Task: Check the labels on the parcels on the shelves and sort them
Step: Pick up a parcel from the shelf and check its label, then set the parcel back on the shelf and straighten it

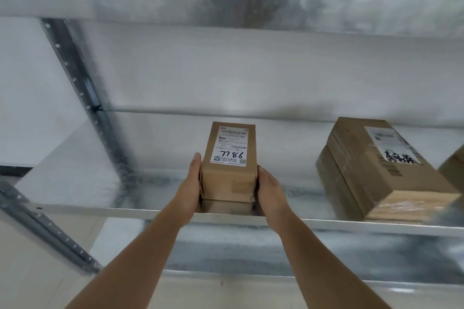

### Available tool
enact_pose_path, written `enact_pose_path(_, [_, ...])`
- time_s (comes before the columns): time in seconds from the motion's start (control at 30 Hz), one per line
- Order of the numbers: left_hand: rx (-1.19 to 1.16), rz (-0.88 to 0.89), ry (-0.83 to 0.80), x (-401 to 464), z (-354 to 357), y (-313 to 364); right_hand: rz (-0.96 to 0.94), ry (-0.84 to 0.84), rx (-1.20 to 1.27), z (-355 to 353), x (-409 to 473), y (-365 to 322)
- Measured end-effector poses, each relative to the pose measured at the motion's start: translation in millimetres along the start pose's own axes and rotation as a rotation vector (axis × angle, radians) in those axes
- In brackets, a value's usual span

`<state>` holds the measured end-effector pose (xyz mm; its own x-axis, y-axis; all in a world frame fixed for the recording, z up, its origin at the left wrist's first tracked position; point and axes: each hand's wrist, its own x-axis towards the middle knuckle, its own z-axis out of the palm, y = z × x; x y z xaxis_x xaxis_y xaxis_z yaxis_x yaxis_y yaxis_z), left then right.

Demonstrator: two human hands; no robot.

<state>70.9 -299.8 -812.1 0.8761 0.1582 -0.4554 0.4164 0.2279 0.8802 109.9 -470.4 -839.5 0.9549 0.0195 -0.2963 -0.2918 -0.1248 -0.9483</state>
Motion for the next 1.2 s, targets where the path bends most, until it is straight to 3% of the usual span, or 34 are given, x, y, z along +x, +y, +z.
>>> enact_pose_path(0.1, [0.015,0.07,-0.076,-1.0,-3.0,-4.8,-0.011,0.044,-0.044,3.7,-4.7,-0.5])
enact_pose_path(0.23, [0.052,0.128,-0.021,-11.2,-0.8,-0.3,0.044,0.095,-0.026,7.4,-12.8,-11.3])
enact_pose_path(0.47, [-0.074,0.073,-0.108,-21.4,-2.3,14.5,0.015,0.092,-0.113,-9.5,-26.9,-34.6])
enact_pose_path(0.57, [0.125,0.169,-0.01,-30.9,2.5,34.2,-0.127,0.086,-0.276,-47.0,-49.5,-63.5])
enact_pose_path(0.67, [0.423,0.435,0.146,-52.8,29.2,70.4,-0.388,0.066,-0.583,-104.3,-67.8,-96.1])
enact_pose_path(0.77, [0.674,0.489,0.135,-46.4,70.1,86.8,-0.492,0.167,-0.763,-166.6,-70.0,-108.4])
enact_pose_path(0.9, [0.774,0.566,0.102,-49.1,152.1,74.7,-0.562,0.245,-0.792,-254.5,-67.5,-100.7])
enact_pose_path(1.0, [0.834,0.514,0.087,-50.9,215.7,53.1,-0.474,0.295,-0.735,-321.2,-55.0,-88.7])
enact_pose_path(1.1, [0.709,0.434,0.027,-50.6,274.9,29.1,-0.277,0.272,-0.642,-371.6,-29.1,-64.8])
enact_pose_path(1.2, [0.543,0.231,0.041,-57.9,320.4,2.4,-0.088,0.189,-0.463,-398.7,-11.5,-46.2])
